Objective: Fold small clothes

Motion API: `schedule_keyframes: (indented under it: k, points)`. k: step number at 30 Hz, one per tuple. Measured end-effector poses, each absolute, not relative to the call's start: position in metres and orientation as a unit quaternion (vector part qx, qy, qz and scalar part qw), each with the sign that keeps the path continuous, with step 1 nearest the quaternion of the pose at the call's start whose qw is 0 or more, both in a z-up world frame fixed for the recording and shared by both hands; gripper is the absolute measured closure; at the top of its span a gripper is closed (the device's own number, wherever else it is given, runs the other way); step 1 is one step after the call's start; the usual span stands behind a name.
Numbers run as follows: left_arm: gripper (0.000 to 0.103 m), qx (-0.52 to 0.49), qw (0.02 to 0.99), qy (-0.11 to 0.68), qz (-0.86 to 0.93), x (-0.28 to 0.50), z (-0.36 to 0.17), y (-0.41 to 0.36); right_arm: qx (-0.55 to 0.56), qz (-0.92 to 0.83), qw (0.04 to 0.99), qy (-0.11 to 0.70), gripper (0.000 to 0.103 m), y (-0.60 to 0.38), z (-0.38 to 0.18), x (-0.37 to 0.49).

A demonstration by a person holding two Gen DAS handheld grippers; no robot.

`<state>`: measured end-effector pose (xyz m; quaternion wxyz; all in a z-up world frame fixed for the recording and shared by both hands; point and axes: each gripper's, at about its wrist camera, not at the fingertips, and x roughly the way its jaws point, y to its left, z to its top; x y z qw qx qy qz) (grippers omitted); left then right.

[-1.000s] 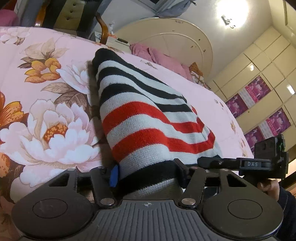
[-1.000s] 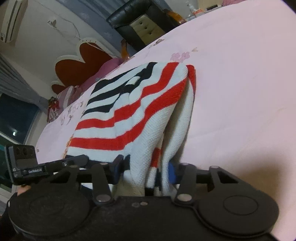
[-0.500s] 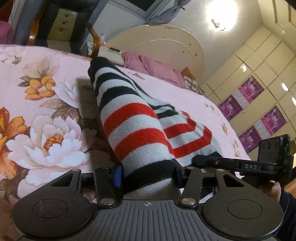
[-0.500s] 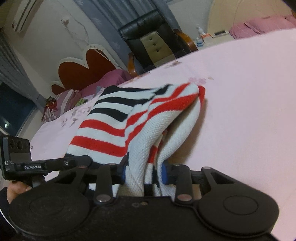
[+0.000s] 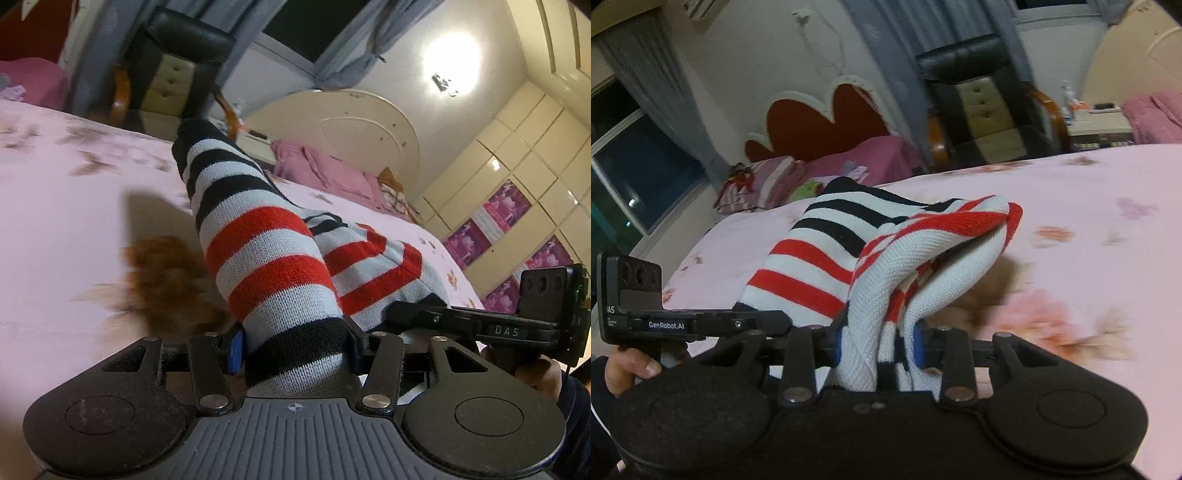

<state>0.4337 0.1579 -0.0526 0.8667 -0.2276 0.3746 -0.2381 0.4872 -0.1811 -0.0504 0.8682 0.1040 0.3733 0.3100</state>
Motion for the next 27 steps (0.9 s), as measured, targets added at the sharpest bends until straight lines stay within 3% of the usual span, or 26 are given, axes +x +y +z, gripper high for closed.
schedule_keyframes:
  k: [12, 20, 23, 26, 27]
  points:
    - [0.052, -0.237, 0.863, 0.399, -0.202, 0.368, -0.088, 0.32, 0.132, 0.355, 0.83, 0.41, 0.071, -0.048, -0.091, 0.466]
    - [0.046, -0.27, 0.856, 0.403, -0.178, 0.35, -0.129, 0.334, 0.169, 0.314, 0.819, 0.449, 0.07, -0.048, -0.136, 0.464]
    - [0.038, -0.265, 0.863, 0.398, -0.163, 0.346, -0.127, 0.324, 0.193, 0.312, 0.813, 0.452, 0.068, -0.052, -0.14, 0.465]
    - [0.038, -0.256, 0.876, 0.381, -0.148, 0.33, -0.113, 0.334, 0.2, 0.29, 0.823, 0.445, 0.058, -0.059, -0.127, 0.452]
    - [0.038, -0.245, 0.884, 0.372, -0.14, 0.324, -0.103, 0.335, 0.199, 0.281, 0.835, 0.43, 0.059, -0.067, -0.119, 0.447]
